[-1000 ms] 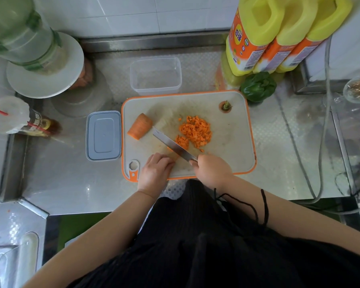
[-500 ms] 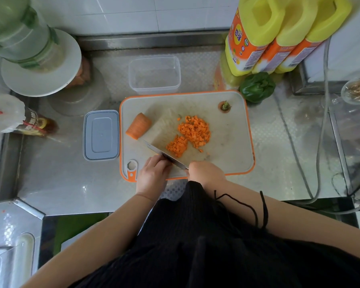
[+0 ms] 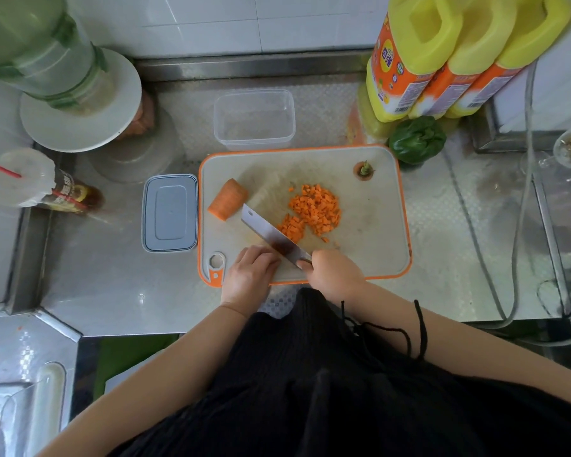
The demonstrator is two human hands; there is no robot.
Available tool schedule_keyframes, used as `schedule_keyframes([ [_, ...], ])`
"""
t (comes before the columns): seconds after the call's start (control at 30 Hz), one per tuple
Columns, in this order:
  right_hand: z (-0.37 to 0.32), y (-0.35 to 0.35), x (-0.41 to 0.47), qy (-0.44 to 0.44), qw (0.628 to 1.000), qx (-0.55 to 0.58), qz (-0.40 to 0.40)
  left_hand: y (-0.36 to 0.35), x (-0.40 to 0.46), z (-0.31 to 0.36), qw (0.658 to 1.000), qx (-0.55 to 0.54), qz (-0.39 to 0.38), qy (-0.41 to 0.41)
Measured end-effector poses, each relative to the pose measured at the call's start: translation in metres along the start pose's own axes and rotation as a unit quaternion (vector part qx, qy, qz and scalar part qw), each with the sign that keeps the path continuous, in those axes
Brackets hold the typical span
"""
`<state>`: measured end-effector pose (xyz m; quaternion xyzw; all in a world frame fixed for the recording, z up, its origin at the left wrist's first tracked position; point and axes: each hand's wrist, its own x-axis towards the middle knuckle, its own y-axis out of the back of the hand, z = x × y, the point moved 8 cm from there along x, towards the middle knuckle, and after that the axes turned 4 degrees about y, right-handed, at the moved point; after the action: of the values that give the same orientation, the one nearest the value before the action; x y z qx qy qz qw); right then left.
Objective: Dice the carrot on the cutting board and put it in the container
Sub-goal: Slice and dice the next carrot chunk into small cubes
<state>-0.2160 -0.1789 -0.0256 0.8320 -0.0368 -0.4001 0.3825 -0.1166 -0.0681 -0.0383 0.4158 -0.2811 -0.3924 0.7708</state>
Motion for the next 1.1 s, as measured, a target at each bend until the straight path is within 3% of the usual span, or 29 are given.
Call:
schedule_keyframes([
  [0.17, -0.004, 0.01, -0.009, 0.024, 0.999, -0.027, 0.011, 0.009, -0.005, 0.0, 0.999, -0.008, 0.035, 0.001],
  [0.4, -0.012, -0.005, -0.016, 0.041, 0.997, -0.042, -0.043, 0.01, -0.008, 0.004, 0.999, 0.008, 0.035, -0.016],
  [0.67, -0.019, -0.015, -0.003, -0.026, 0.996, -0.081, -0.041, 0.003, -0.006, -0.003, 1.0, -0.003, 0.019, -0.004],
  [0.9, -0.009, -0.002, 0.005, 0.006, 0.999, 0.026, -0.027, 0.003, -0.008, -0.002, 1.0, 0.0, 0.019, -0.024],
  [1.1, -0.004, 0.005, -0.004, 0.015, 1.0, 0.009, 0.003, 0.011, -0.009, -0.004, 0.999, -0.002, 0.035, -0.018],
])
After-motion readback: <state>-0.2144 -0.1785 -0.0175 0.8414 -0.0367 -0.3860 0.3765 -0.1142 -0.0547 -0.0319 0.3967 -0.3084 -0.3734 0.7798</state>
